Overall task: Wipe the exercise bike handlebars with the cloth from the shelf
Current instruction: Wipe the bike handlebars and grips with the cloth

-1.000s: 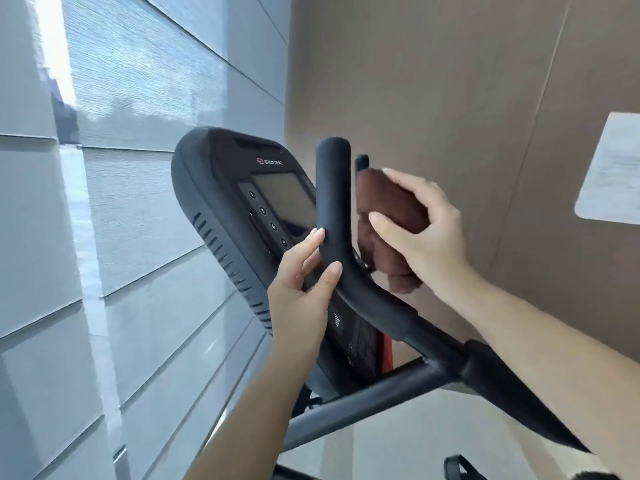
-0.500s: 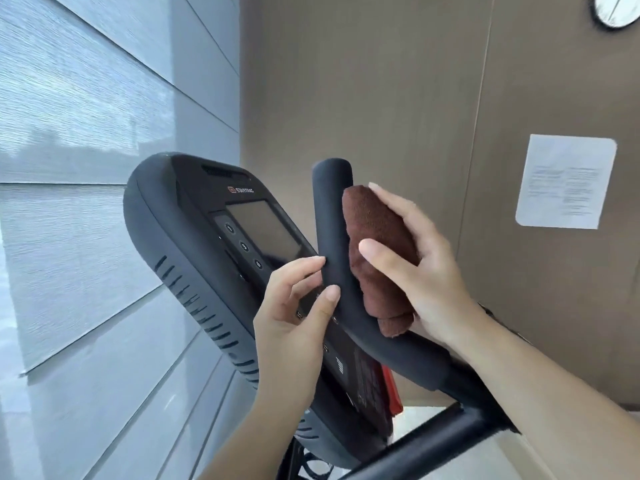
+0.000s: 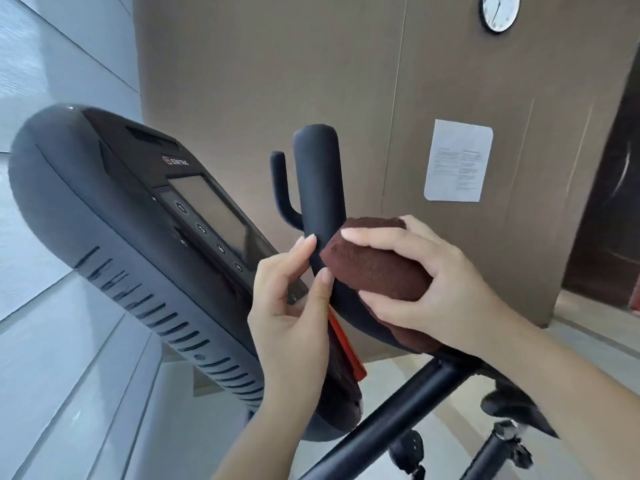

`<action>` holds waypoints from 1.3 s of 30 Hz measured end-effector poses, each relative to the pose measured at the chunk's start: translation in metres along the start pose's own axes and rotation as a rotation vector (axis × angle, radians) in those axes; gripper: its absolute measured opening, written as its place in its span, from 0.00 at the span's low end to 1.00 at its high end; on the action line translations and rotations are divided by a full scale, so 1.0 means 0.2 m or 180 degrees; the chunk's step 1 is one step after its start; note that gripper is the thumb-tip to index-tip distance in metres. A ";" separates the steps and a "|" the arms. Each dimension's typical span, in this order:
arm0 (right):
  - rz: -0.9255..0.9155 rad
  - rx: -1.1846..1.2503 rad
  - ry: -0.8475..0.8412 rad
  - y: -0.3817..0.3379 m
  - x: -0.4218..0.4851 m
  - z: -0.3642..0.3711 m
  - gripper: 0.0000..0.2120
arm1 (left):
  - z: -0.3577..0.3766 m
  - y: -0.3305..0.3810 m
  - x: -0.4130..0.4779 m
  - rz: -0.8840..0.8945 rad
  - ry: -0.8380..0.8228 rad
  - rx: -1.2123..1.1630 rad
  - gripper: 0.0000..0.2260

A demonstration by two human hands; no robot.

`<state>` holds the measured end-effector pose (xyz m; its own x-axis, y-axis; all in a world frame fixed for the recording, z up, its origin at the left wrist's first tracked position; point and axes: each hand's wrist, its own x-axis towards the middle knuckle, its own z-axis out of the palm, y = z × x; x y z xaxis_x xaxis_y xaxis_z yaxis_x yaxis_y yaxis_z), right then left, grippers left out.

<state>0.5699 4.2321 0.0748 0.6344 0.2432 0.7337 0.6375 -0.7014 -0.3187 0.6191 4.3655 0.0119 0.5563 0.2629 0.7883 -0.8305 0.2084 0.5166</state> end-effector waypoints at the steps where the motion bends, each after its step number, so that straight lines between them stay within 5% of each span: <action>1: 0.0143 -0.0195 -0.0095 0.00 -0.03 -0.02 0.26 | -0.02 0.01 0.01 0.0010 -0.0067 0.0029 0.16; 6: 0.0776 -0.0670 0.0023 -0.04 -0.14 -0.06 0.26 | -0.14 0.06 0.07 0.0091 -0.0786 0.0350 0.15; 11: 0.0579 -0.0440 0.1650 -0.19 0.06 0.08 0.25 | -0.34 0.08 0.22 0.1588 -0.1163 0.1661 0.14; 15: 0.0249 -0.0778 0.2338 -0.32 0.30 0.26 0.23 | -0.47 0.04 0.33 0.2453 -0.1059 0.2419 0.12; 22: 0.0160 -0.2229 0.2037 -0.28 0.13 0.43 0.21 | -0.56 -0.05 0.39 0.3004 -0.0673 0.3066 0.13; 29: 0.0420 -0.2799 0.1958 -0.27 -0.07 0.53 0.20 | -0.62 -0.08 0.38 0.3007 -0.0786 0.3041 0.17; 34: 0.0404 -0.2494 0.2602 -0.37 0.17 0.51 0.22 | -0.62 -0.07 0.39 0.2975 -0.0913 0.2943 0.18; 39: 0.0556 -0.3439 0.2527 -0.35 0.37 0.54 0.19 | -0.61 -0.11 0.39 0.3137 -0.0809 0.2834 0.19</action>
<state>0.6202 4.3713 0.0872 0.0151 -0.0945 0.9954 -0.3177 -0.9444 -0.0849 0.6840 4.4965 0.0211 -0.2168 -0.2525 0.9430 -0.6681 -0.6660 -0.3319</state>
